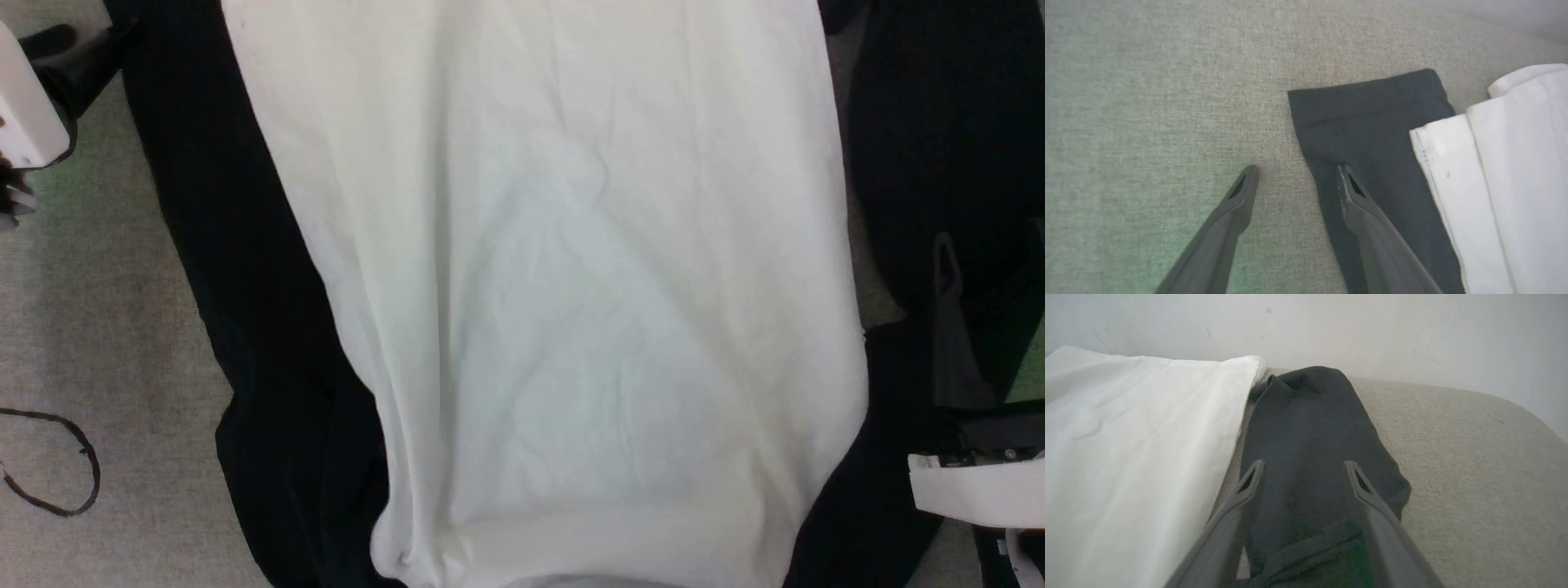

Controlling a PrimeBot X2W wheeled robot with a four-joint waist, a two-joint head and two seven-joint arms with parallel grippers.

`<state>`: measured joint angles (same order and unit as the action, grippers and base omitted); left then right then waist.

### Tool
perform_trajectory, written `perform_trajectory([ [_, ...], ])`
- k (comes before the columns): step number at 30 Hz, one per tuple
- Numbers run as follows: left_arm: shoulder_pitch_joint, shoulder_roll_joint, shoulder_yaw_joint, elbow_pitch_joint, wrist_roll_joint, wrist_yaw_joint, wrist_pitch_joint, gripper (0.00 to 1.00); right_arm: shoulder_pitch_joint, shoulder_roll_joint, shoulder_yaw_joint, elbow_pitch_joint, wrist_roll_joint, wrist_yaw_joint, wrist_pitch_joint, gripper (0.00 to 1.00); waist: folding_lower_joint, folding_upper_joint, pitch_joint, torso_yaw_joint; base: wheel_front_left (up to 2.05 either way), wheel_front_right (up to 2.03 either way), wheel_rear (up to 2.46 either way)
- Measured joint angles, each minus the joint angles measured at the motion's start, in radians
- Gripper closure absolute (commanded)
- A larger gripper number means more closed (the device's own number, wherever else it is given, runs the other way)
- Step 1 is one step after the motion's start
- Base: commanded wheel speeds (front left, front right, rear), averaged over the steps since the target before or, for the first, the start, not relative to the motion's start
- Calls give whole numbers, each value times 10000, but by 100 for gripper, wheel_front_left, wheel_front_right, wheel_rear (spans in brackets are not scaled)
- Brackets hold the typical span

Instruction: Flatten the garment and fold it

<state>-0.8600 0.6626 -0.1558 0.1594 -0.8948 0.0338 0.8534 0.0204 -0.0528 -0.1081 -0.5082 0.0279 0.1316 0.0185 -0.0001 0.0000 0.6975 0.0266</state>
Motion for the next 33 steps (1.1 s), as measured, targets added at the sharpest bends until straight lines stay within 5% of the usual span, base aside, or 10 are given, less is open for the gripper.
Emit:
perform_trajectory([
  [12, -37, -382, 171, -238, -512, 242, 61, 0, -50, 0, 140, 150, -8, 0, 90, 0, 0, 0, 128, -20, 0, 0, 0],
  [13, -28, -349, 140, -238, -485, 240, 92, 23, -50, 0, 146, 161, -8, 0, 90, 0, 0, 0, 129, -38, 0, 0, 0],
  [14, -18, -297, 92, -242, -433, 222, 92, 100, -51, 0, 153, 167, -8, 0, 90, 0, 0, 0, 132, -58, 0, 0, 0],
  [33, 501, -746, 872, -190, -830, -159, -1588, 100, -51, 0, 90, 608, 100, 0, 58, 0, 2, 0, -871, -61, 0, 0, 0],
])
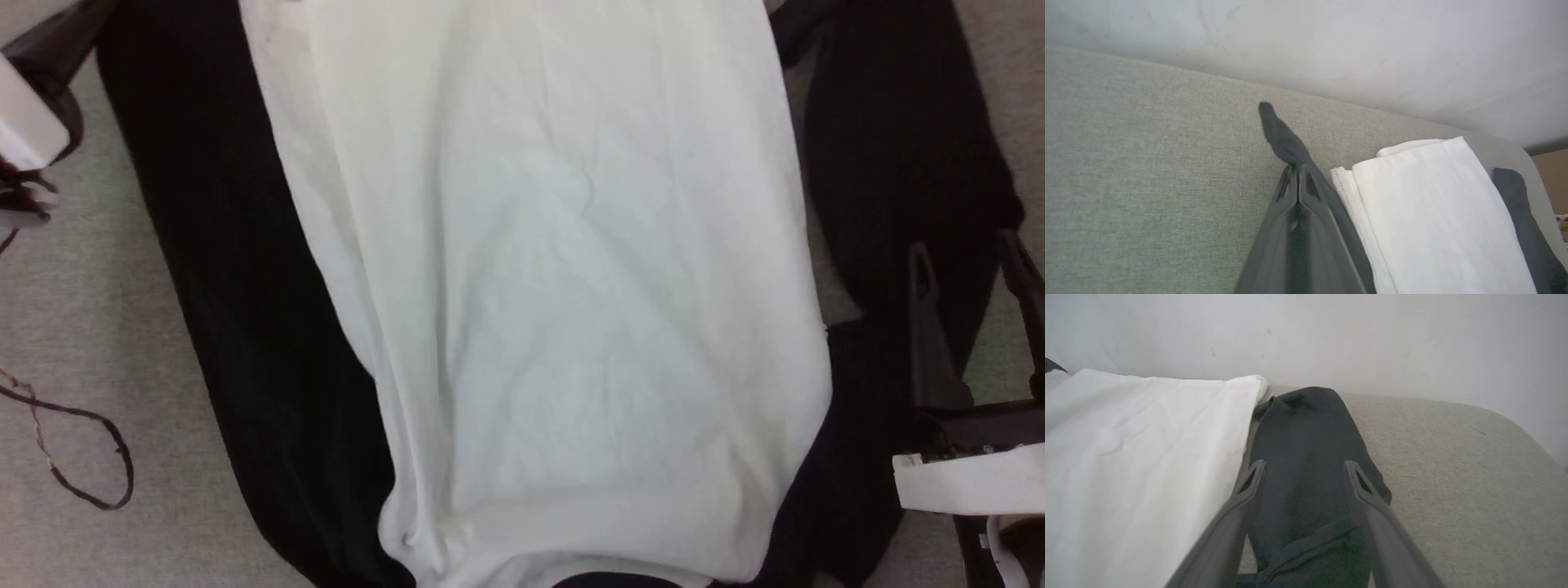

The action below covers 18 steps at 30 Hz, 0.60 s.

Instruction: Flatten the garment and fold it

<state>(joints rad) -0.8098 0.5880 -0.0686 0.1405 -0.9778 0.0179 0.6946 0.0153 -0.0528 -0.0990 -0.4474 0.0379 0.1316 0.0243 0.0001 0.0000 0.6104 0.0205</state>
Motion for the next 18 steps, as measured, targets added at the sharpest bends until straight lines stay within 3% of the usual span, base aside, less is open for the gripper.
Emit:
perform_trajectory([
  [10, 1718, 194, 1212, -1338, -286, -67, -1007, 100, 405, 0, -128, 677, 483, 0, -267, 0, -1, 0, -1507, 102, 0, 0, 0],
  [18, 4444, 230, 3310, -3404, -752, 617, -1574, 100, 912, 0, -221, 940, 732, 0, -443, 0, -3, 0, -2746, 244, 0, 0, 0],
])
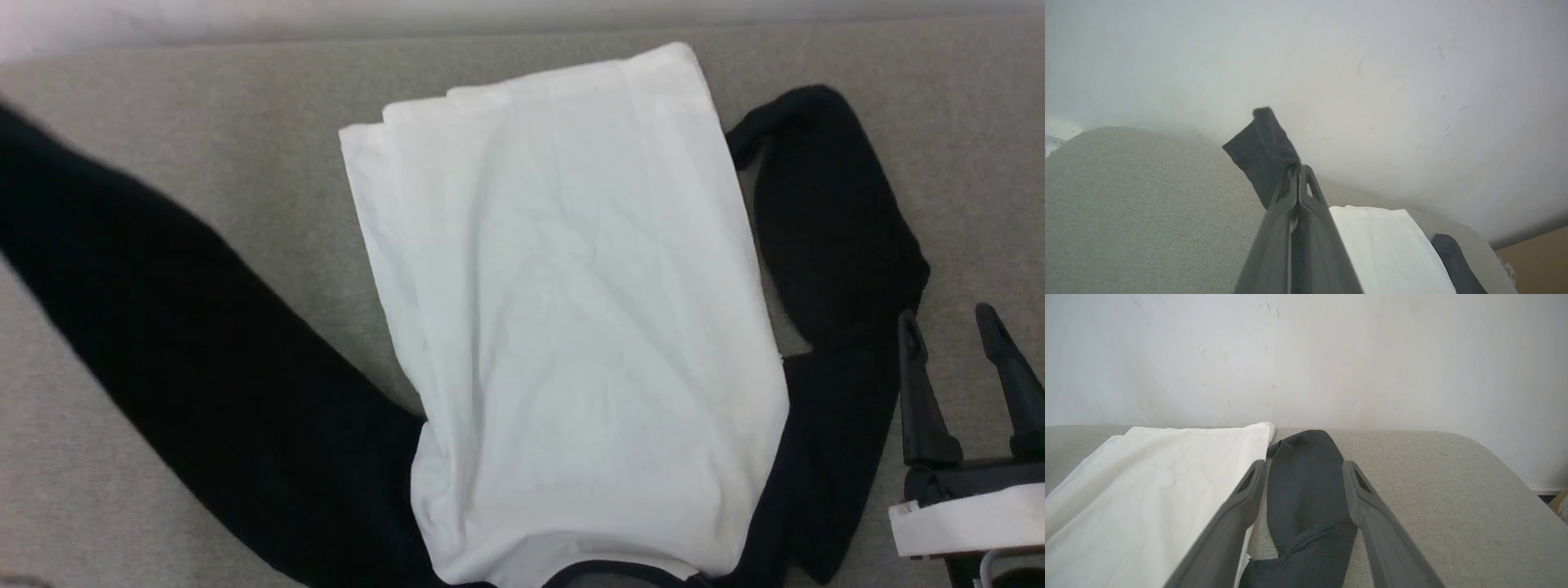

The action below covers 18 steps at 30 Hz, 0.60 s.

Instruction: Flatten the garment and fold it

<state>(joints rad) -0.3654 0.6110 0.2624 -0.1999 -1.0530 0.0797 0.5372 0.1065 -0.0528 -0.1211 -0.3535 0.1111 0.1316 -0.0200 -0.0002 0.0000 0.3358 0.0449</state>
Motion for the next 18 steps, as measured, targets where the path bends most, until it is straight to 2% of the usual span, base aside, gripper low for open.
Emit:
perform_trajectory([
  [6, 2403, -487, 1739, -1329, -268, 370, -326, 100, 323, 0, -127, 105, 105, 0, -50, 0, -1, 0, -722, 134, 0, 0, 0],
  [10, 3450, -911, 2537, -1967, -481, 403, -445, 100, 500, 0, -224, 173, 180, 0, -98, 0, 0, 0, -1105, 269, 0, 0, 0],
  [18, 4002, -1072, 2849, -3317, -531, 640, -393, 100, 678, 0, -251, 190, 224, 0, -94, 0, 1, 0, -1762, 532, 0, 0, 0],
])
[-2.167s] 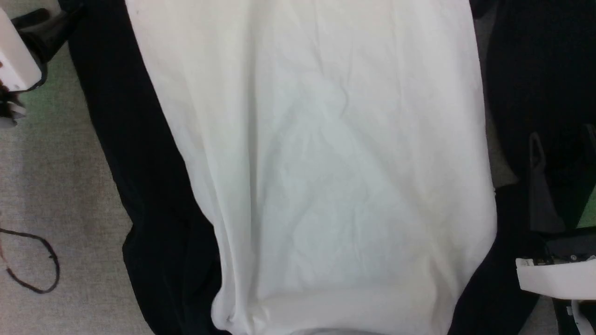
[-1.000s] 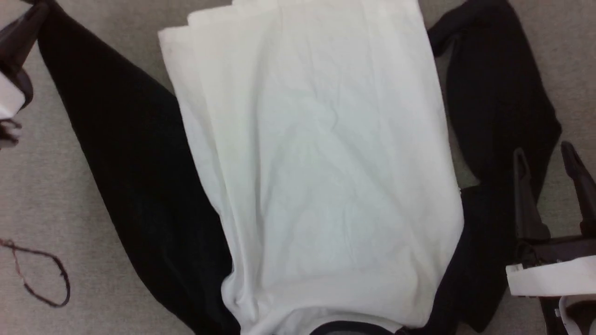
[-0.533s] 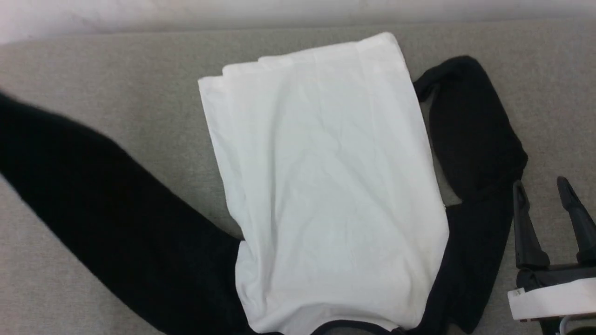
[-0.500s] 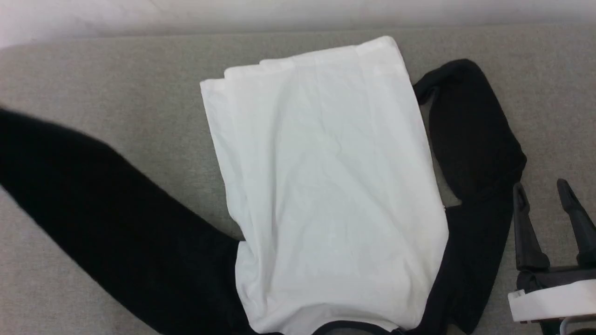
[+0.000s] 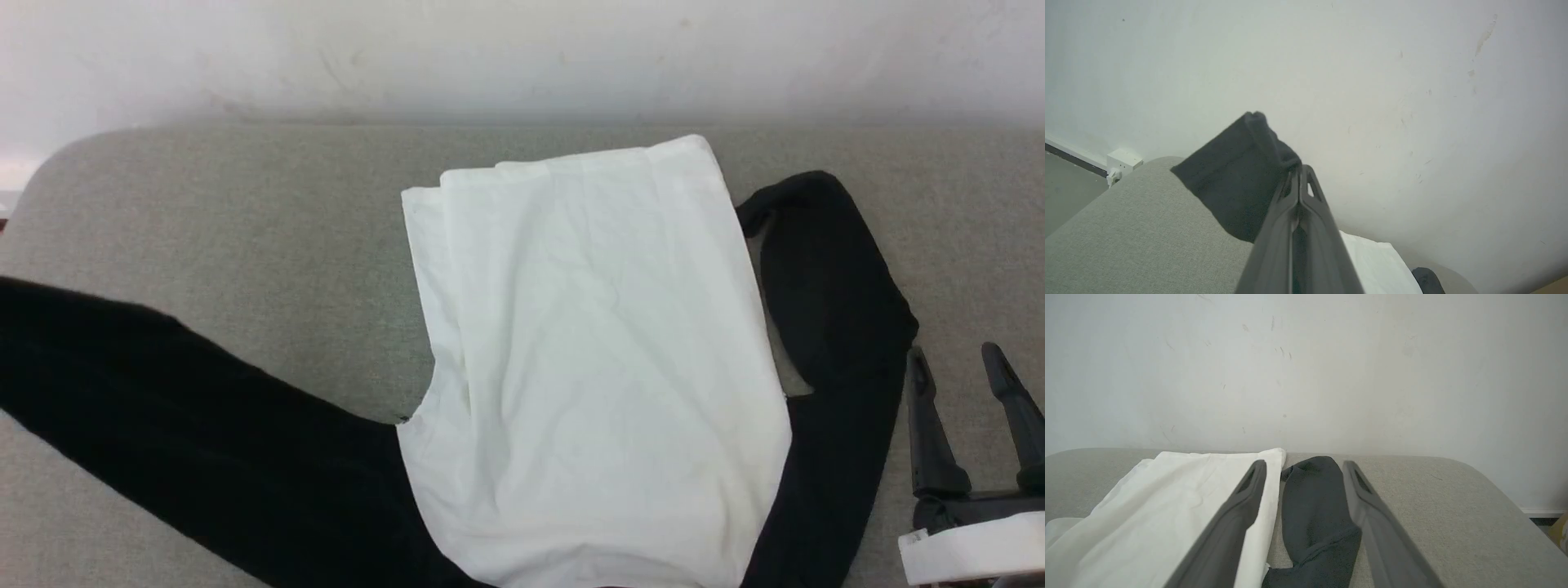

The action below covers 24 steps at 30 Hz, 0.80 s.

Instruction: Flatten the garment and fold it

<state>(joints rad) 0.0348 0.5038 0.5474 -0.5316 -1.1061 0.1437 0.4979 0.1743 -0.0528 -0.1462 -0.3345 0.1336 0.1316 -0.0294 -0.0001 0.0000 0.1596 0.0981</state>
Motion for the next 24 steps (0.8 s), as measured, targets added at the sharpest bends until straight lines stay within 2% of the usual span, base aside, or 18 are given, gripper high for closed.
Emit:
perform_trajectory([
  [4, -64, 77, -403, -853, 297, 284, 98, 100, 108, 0, -94, -59, 8, 0, 29, 0, 0, 0, -270, 55, 0, 0, 0],
  [7, -439, 109, -1208, -1446, 608, 556, 198, 100, 236, 0, -213, -94, 13, 0, 94, 0, 0, 0, -444, 71, 0, 0, 0],
  [10, -1034, 119, -2460, -1904, 991, 809, 303, 100, 356, 2, -428, -161, 79, 0, 109, 0, 1, 0, -581, 77, 0, 0, 0],
  [13, -1763, -50, -4201, -2092, 1457, 951, 485, 100, 382, 0, -671, -253, 113, 0, 117, 0, 1, 0, -669, 72, 0, 0, 0],
  [15, -2305, -336, -5526, -2013, 1848, 959, 602, 100, 383, 0, -836, -313, 117, 0, 128, 0, 2, 0, -712, 59, 0, 0, 0],
  [19, -3421, -1269, -8115, -1298, 2765, 918, 708, 100, 381, 0, -1118, -384, 119, 0, 132, 0, 2, 0, -724, -2, 0, 0, 0],
  [24, -4231, -2834, -10815, 230, 3741, 616, 633, 100, 361, 0, -1206, -435, 150, 0, 196, 0, 1, 0, -563, -184, 0, 0, 0],
])
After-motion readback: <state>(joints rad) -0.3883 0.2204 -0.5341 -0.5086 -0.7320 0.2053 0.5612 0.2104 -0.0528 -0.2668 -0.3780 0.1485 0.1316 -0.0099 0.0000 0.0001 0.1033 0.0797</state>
